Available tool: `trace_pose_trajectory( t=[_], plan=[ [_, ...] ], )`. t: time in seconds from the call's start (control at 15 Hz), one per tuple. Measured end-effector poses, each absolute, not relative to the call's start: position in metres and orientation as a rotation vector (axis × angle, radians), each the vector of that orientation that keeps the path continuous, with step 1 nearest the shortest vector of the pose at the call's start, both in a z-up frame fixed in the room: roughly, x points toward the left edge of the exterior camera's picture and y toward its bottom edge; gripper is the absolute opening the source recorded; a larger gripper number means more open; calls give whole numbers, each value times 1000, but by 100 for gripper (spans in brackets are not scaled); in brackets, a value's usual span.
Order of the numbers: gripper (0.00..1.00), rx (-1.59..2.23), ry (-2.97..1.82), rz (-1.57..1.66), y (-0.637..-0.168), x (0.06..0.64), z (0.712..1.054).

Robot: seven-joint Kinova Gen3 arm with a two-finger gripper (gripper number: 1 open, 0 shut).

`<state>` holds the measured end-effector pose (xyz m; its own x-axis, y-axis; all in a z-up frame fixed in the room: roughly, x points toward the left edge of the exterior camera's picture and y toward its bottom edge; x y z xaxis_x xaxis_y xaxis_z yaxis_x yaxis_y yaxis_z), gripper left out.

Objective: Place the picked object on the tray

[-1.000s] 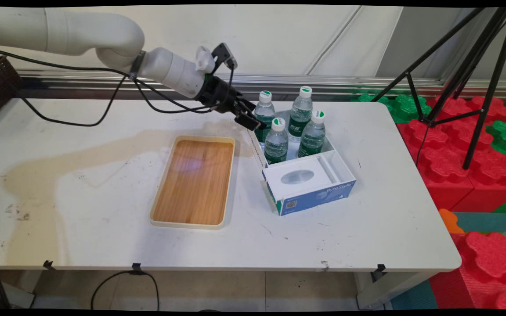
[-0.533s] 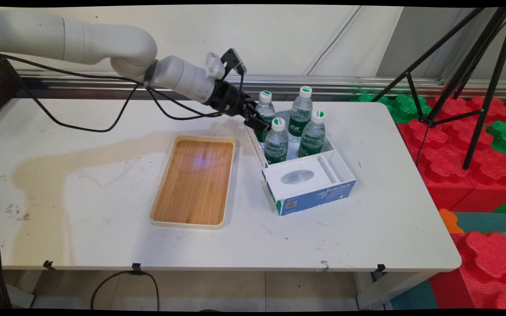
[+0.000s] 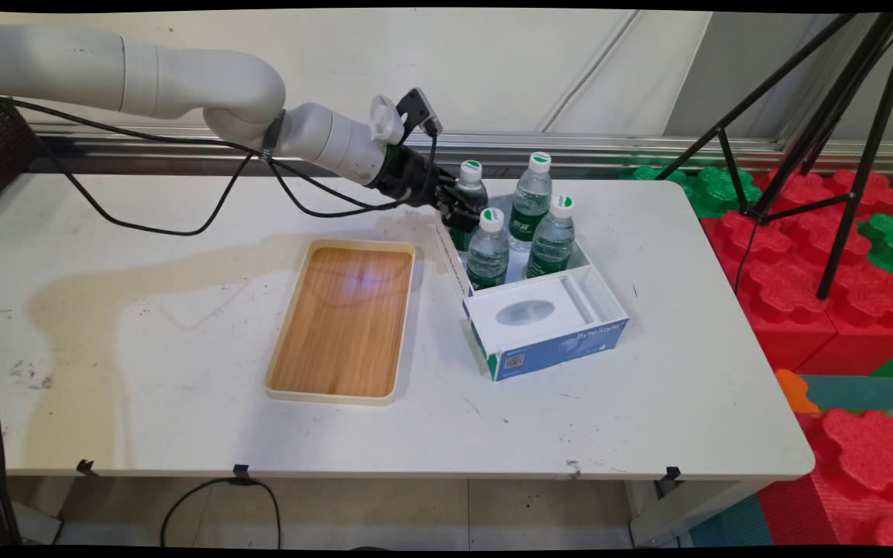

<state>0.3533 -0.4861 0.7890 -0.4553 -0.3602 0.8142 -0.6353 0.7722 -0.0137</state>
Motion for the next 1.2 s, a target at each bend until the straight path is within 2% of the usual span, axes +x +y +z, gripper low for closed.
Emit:
trace_pose_trajectory(
  t=[0.4, 0.8, 1.2],
  plan=[
    [0, 735, -2059, 401, -487, 343, 817],
    [0, 738, -2052, 409, -483, 335, 867],
    [0, 747, -2095, 401, -458, 356, 923]
  ],
)
